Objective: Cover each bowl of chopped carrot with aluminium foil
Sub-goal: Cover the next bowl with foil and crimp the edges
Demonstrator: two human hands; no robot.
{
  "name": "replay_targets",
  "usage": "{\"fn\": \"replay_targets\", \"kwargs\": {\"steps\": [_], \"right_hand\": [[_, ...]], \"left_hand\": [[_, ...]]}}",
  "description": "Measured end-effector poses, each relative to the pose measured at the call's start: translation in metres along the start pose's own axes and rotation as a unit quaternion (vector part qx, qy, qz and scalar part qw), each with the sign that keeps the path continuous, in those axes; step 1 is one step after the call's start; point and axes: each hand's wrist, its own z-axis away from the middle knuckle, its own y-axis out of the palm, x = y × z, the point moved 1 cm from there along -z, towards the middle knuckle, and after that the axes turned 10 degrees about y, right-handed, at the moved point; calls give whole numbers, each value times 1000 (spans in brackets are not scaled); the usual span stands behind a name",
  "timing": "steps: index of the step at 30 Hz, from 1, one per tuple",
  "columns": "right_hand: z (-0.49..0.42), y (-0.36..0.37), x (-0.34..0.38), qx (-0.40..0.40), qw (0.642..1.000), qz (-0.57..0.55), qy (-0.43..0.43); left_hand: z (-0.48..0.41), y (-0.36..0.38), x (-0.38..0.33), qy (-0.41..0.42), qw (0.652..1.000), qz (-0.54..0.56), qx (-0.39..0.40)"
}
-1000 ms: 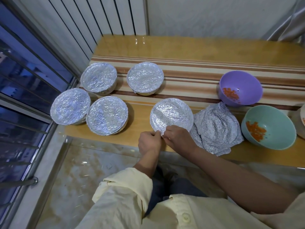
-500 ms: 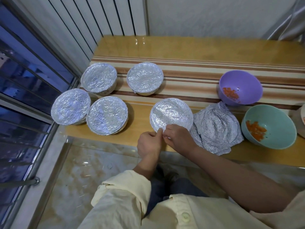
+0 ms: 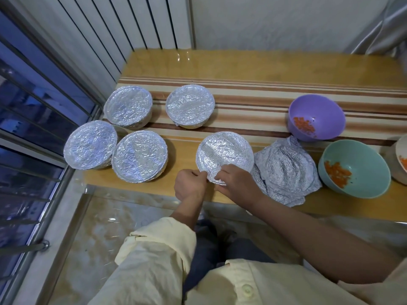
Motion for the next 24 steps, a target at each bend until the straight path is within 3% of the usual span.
{"fn": "replay_targets", "kwargs": {"steps": [9, 17, 24], "right_hand": [[-2, -1, 4, -17, 999, 22, -46], [-4, 2, 2, -7, 999, 21, -29], [0, 1, 3, -9, 999, 27, -30]], "left_hand": [[13, 14, 6, -13, 998, 54, -16], [12, 17, 9, -46, 994, 102, 4], [22, 17, 8, -25, 996, 81, 14]]}}
